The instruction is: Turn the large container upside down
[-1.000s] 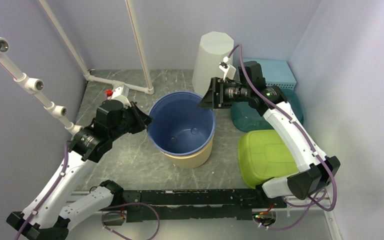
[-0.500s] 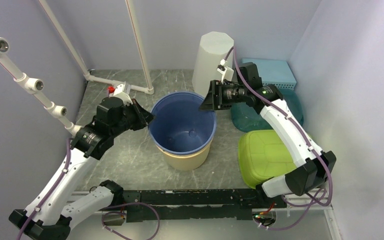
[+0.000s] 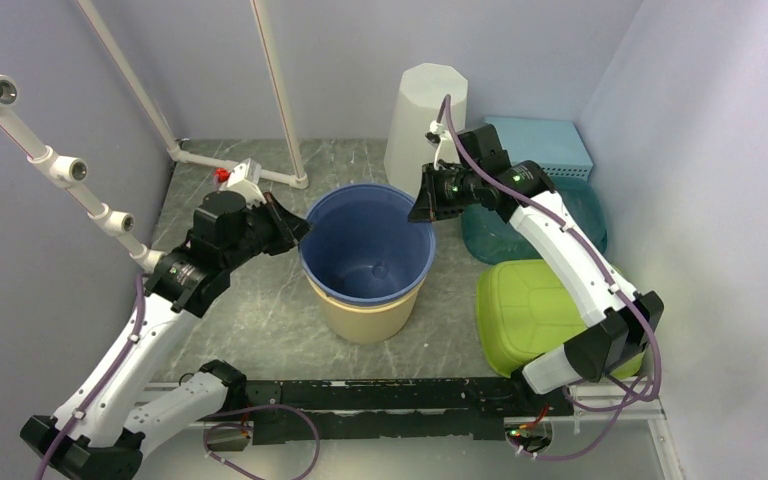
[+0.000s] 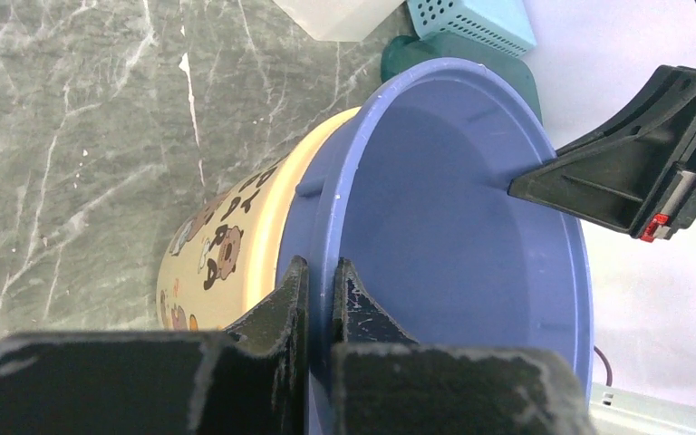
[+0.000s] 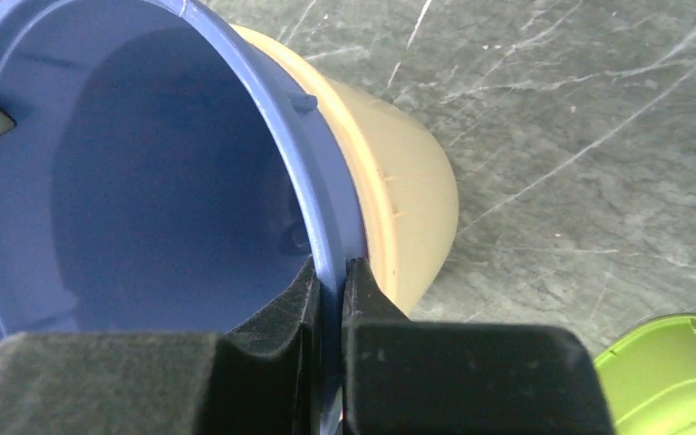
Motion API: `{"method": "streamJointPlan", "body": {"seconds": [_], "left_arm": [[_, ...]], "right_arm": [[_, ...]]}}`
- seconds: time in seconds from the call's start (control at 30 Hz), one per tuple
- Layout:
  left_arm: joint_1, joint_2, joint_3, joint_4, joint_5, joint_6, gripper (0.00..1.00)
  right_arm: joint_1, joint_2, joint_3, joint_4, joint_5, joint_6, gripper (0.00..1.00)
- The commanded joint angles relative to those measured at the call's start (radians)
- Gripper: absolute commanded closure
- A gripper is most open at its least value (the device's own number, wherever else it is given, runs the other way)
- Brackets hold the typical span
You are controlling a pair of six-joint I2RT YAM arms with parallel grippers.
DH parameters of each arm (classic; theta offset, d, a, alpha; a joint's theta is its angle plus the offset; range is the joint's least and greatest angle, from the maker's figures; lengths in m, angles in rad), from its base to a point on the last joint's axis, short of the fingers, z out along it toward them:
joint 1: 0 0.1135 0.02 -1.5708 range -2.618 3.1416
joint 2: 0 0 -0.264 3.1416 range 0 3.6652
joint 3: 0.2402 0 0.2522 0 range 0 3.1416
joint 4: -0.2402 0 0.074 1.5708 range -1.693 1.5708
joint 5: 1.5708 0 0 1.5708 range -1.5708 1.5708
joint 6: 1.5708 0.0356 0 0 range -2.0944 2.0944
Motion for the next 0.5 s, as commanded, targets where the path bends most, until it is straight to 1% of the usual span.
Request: {"method": "streamJointPlan", "body": {"seconds": [0.0, 0.03, 0.07, 0.13, 0.2, 0.27, 0.3, 0.37, 0.47], "left_arm": [[-0.021, 0.001, 0.08, 0.163, 0.145, 0.002, 0.97], [-0.021, 0.009, 0.099, 0.13, 0.133, 0.013, 0.96], [-0.021, 0.015, 0.114, 0.094, 0.124, 0.024, 0.9], [-0.021, 0.024, 0.142, 0.018, 0.067, 0.038, 0.74], [-0.021, 0.018, 0.151, -0.048, 0.005, 0.039, 0.54], [-0.021, -0.007, 0.14, -0.087, -0.045, 0.032, 0.29], [-0.021, -0.026, 0.13, -0.1, -0.062, 0.024, 0.21], [-0.022, -0.064, 0.106, -0.123, -0.095, 0.007, 0.15], [-0.021, -0.126, 0.068, -0.14, -0.129, -0.022, 0.11]], "right_arm": [[0.048, 0.022, 0.038, -0.027, -0.042, 0.057, 1.0], [0.048, 0.016, 0.038, -0.02, -0.026, 0.064, 1.0], [0.044, 0.01, 0.04, -0.018, -0.006, 0.07, 1.0], [0.026, 0.007, 0.044, -0.018, -0.003, 0.074, 1.0], [-0.016, 0.004, 0.037, -0.013, -0.029, 0.085, 1.0], [-0.062, -0.02, 0.005, 0.025, -0.053, 0.107, 1.0], [-0.086, -0.031, -0.013, 0.047, -0.078, 0.121, 1.0], [-0.122, -0.046, -0.039, 0.081, -0.117, 0.146, 1.0], [-0.146, -0.057, -0.06, 0.105, -0.121, 0.177, 1.0]]}}
